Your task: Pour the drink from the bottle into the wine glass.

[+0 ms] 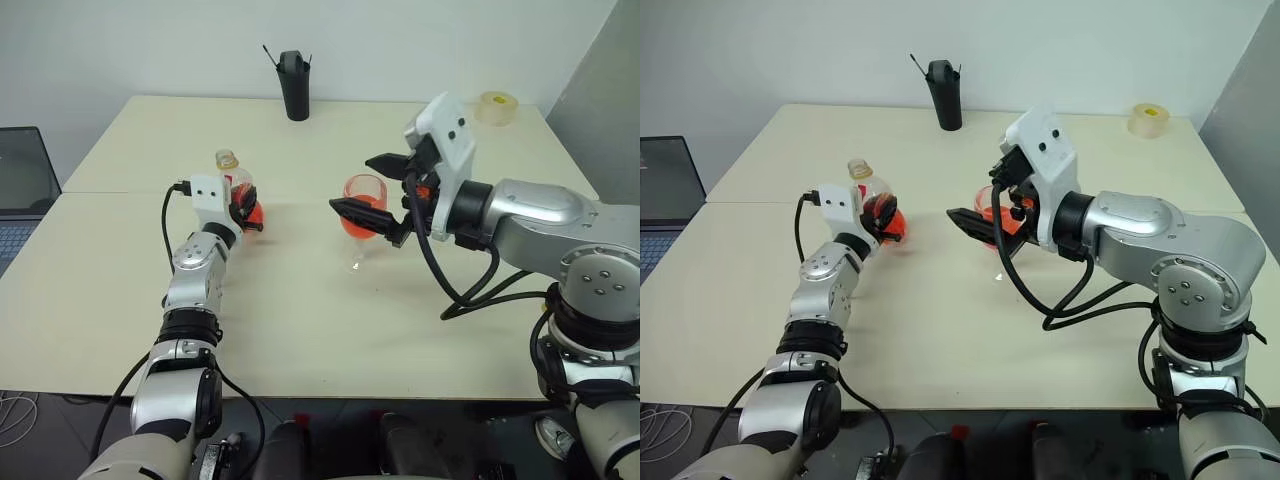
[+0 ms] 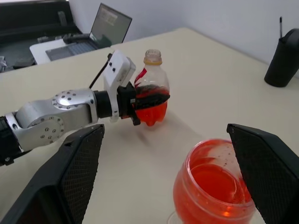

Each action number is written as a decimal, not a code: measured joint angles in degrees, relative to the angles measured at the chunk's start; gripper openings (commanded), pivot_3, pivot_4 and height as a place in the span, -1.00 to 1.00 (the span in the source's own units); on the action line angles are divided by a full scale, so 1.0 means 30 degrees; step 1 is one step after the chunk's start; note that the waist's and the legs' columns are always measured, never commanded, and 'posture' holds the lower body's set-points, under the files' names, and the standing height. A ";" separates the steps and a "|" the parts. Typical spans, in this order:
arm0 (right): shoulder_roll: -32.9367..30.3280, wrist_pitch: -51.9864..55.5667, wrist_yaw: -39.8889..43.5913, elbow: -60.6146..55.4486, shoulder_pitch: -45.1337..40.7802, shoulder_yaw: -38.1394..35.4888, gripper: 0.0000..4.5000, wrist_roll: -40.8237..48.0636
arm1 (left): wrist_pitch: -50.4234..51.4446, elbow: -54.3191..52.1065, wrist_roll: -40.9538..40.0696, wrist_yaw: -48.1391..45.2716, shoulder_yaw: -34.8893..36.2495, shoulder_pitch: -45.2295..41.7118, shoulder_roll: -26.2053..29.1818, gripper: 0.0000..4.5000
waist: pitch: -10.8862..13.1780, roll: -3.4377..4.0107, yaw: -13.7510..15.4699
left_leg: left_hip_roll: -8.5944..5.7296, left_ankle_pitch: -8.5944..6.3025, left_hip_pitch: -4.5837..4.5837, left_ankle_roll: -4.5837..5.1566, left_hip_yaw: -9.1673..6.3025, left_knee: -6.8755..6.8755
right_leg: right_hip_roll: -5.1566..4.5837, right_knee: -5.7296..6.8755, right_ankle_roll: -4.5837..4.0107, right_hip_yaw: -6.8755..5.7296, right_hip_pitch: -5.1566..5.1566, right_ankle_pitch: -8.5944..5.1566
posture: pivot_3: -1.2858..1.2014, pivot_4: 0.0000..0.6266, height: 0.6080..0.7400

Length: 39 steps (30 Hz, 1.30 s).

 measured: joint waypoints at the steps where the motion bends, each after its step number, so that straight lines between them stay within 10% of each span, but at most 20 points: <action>1: -0.0017 0.0108 0.0017 0.0192 -0.0104 0.0187 1.00 -0.0133 | 0.0053 -0.0239 0.0008 0.0120 0.0000 0.0151 -0.0031 0.01 | 0.0000 0.0000 -0.0005 | 0.0002 0.0000 0.0000 0.0000 -0.0002 -0.0001 | -0.0001 -0.0001 0.0000 -0.0001 0.0000 0.0000 | 0.03 -0.52 1.00; 9: -0.0079 0.0141 0.0571 0.0805 -0.0158 0.0463 1.00 -0.0925 | 0.0240 -0.1551 0.0022 0.0781 -0.0010 0.1395 -0.0239 0.98 | -0.0008 0.0007 -0.0018 | 0.0004 -0.0003 0.0002 0.0005 0.0001 -0.0007 | -0.0006 -0.0011 0.0000 0.0004 0.0000 0.0000 | 0.03 -0.52 1.00; 32: -0.1051 -0.1276 0.3625 0.1786 -0.0278 0.1677 1.00 -0.3693 | 0.6183 -0.8845 -0.1515 -0.4596 -0.0249 0.3989 0.4890 0.98 | -0.0009 0.0011 -0.0037 | 0.0004 -0.0021 0.0005 0.0037 -0.0016 -0.0030 | 0.0006 -0.0032 0.0000 -0.0001 -0.0001 0.0000 | 0.03 -0.52 1.00; 39: -0.4408 -0.2678 0.6771 0.1803 0.0802 0.0551 1.00 -0.3746 | 0.7649 -0.9806 -0.4185 -0.9256 0.0680 0.3192 0.8188 0.98 | -0.0003 0.0014 0.0040 | -0.0011 -0.0040 -0.0006 0.0070 -0.0015 -0.0033 | 0.0019 -0.0061 0.0003 -0.0008 0.0004 -0.0002 | 0.03 -0.52 1.00</action>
